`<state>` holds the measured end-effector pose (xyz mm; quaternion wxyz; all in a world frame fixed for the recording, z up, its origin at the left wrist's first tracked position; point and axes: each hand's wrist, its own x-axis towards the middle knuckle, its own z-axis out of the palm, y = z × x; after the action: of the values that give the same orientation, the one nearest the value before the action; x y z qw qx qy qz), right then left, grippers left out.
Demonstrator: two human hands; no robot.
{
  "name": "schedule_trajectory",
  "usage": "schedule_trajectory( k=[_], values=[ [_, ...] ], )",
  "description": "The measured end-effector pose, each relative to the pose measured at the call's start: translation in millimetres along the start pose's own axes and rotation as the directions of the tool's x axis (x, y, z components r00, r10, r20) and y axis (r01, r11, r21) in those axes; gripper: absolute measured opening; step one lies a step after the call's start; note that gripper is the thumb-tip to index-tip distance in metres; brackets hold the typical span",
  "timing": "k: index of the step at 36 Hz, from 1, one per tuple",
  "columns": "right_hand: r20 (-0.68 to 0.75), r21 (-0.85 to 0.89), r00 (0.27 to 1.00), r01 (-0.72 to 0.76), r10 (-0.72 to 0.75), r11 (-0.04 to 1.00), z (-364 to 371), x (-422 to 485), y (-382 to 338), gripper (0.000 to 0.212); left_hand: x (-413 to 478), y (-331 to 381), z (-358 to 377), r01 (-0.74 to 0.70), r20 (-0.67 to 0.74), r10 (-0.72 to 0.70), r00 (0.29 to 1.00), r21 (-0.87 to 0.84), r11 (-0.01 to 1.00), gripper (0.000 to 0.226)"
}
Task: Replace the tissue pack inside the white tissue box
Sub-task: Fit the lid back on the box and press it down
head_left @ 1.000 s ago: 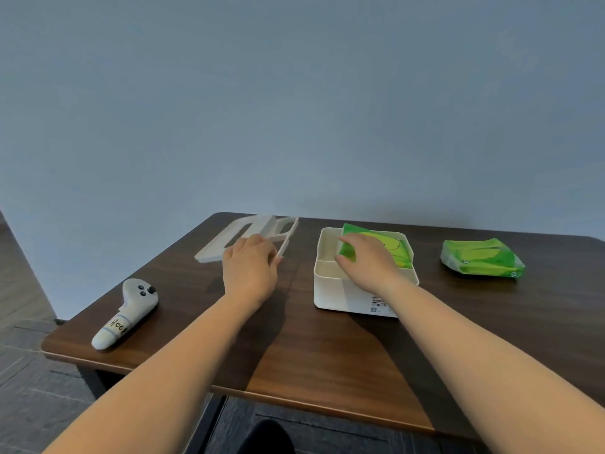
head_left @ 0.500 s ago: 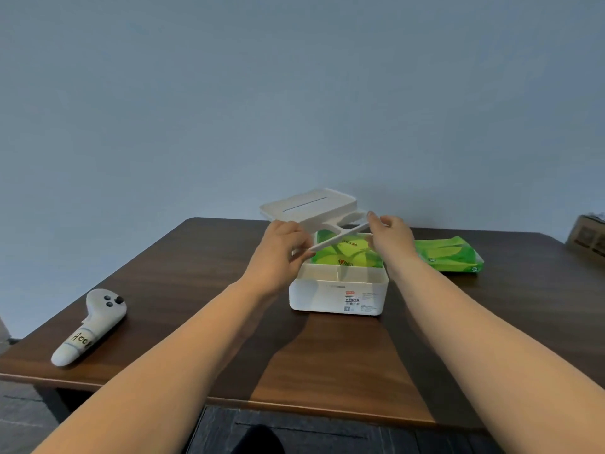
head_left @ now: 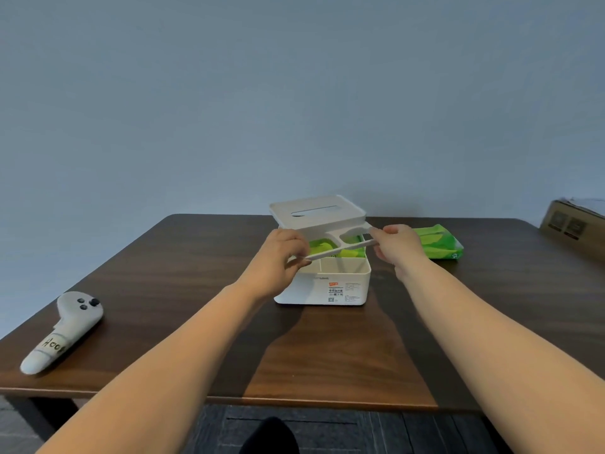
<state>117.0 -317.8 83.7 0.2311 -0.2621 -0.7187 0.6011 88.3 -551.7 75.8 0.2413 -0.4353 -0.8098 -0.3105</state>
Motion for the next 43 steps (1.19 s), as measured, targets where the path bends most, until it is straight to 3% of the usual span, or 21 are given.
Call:
schedule_trajectory(
  k=[5, 9, 21, 26, 34, 37, 39, 41, 43],
  values=[
    [0.024, -0.083, 0.998, 0.056, -0.054, 0.995, -2.8, -6.5, 3.3, 0.014, -2.7, -5.4, -0.7, 0.014, 0.016, -0.014, 1.000, -0.003, 1.000, 0.006],
    [0.042, -0.116, 0.998, 0.048, -0.043, 0.992, -5.1, -15.9, 3.0, 0.020, -6.5, -14.5, -1.6, 0.032, 0.034, -0.034, 0.999, 0.050, 0.998, 0.005],
    [0.130, -0.347, 0.990, 0.093, -0.050, 0.933, -2.4, -20.1, 11.1, 0.006, -18.5, -39.1, -3.4, 0.083, 0.076, -0.094, 0.993, 0.139, 0.987, 0.005],
    [0.158, -0.381, 0.987, 0.084, -0.025, 0.921, -3.8, -16.4, 13.2, 0.015, -18.4, -41.7, -7.1, 0.082, 0.108, -0.098, 0.989, 0.148, 0.986, 0.009],
    [0.210, -0.373, 0.978, 0.082, -0.002, 0.924, -6.1, -20.6, 3.6, 0.009, -20.5, -37.7, -13.4, 0.140, 0.153, -0.161, 0.975, 0.139, 0.980, 0.022],
    [0.214, -0.329, 0.977, 0.075, -0.003, 0.942, -3.1, -16.6, 0.4, 0.019, -13.2, -34.3, -13.0, 0.269, 0.024, -0.269, 0.963, 0.025, 0.963, 0.023],
    [0.209, -0.320, 0.978, 0.090, -0.023, 0.943, -0.3, -13.3, -0.8, 0.046, -3.3, -31.3, -10.6, 0.374, -0.032, -0.375, 0.926, -0.048, 0.926, 0.029],
    [0.196, -0.304, 0.980, 0.105, -0.046, 0.947, 3.5, -9.4, -1.8, 0.066, 7.2, -27.3, -7.5, 0.509, -0.001, -0.512, 0.859, -0.101, 0.855, 0.042],
    [0.211, -0.269, 0.976, 0.105, -0.048, 0.957, 7.9, -6.8, -3.0, 0.071, 17.2, -23.9, -3.0, 0.649, 0.097, -0.643, 0.759, -0.178, 0.740, 0.056]
  ],
)
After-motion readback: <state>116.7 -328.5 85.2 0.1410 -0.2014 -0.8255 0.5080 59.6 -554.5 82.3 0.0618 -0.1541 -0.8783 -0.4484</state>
